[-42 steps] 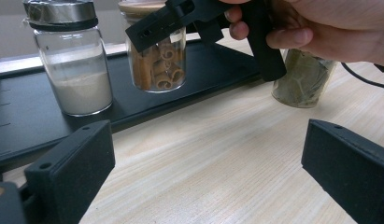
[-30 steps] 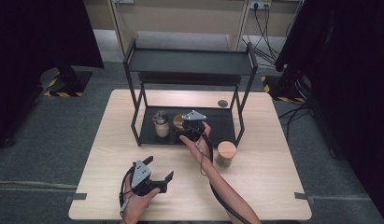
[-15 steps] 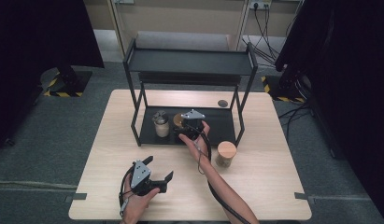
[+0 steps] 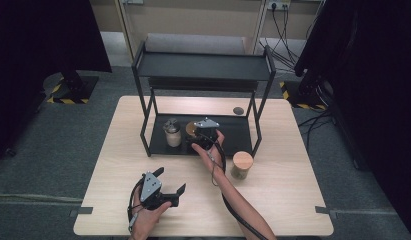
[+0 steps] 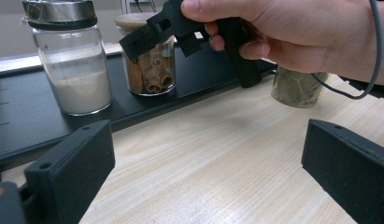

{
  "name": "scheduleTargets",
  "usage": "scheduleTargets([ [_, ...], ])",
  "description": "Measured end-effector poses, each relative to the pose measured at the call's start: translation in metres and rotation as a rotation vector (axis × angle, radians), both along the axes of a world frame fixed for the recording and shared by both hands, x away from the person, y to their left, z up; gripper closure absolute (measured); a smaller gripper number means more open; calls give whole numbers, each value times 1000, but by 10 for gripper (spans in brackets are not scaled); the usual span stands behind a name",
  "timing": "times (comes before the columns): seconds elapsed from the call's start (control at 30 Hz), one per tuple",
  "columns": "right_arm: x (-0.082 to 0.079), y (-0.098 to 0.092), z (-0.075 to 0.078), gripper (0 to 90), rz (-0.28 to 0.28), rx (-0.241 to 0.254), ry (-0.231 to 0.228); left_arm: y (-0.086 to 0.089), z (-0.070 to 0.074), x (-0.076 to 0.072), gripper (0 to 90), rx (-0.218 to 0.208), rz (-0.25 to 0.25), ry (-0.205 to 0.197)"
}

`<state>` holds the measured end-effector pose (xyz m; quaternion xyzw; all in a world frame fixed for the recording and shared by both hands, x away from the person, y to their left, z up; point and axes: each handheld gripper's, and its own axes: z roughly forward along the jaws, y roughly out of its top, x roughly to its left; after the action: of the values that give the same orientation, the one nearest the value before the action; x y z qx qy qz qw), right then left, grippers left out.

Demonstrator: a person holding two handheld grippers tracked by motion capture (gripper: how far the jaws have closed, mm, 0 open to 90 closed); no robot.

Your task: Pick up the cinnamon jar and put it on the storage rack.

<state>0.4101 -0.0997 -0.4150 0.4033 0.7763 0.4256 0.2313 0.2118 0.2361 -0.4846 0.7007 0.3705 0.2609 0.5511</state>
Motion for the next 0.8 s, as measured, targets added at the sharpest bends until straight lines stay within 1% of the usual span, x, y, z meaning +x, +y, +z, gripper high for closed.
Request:
scheduleTargets([
  [0.5,-1,1,-3,255,-1,2,-6,1,0,0,23,-3,1,-2],
  [0.57,-2,2,-4,235,-8,2,-15,1,0,0,21,-4,2,-3],
  [0.67,-3,3,-2,194,-14,7,-12,1,1,0,19,-5,4,-2],
  [0.8,-6,3,0,172,-8,5,-14,1,1,0,15,-6,8,-3],
])
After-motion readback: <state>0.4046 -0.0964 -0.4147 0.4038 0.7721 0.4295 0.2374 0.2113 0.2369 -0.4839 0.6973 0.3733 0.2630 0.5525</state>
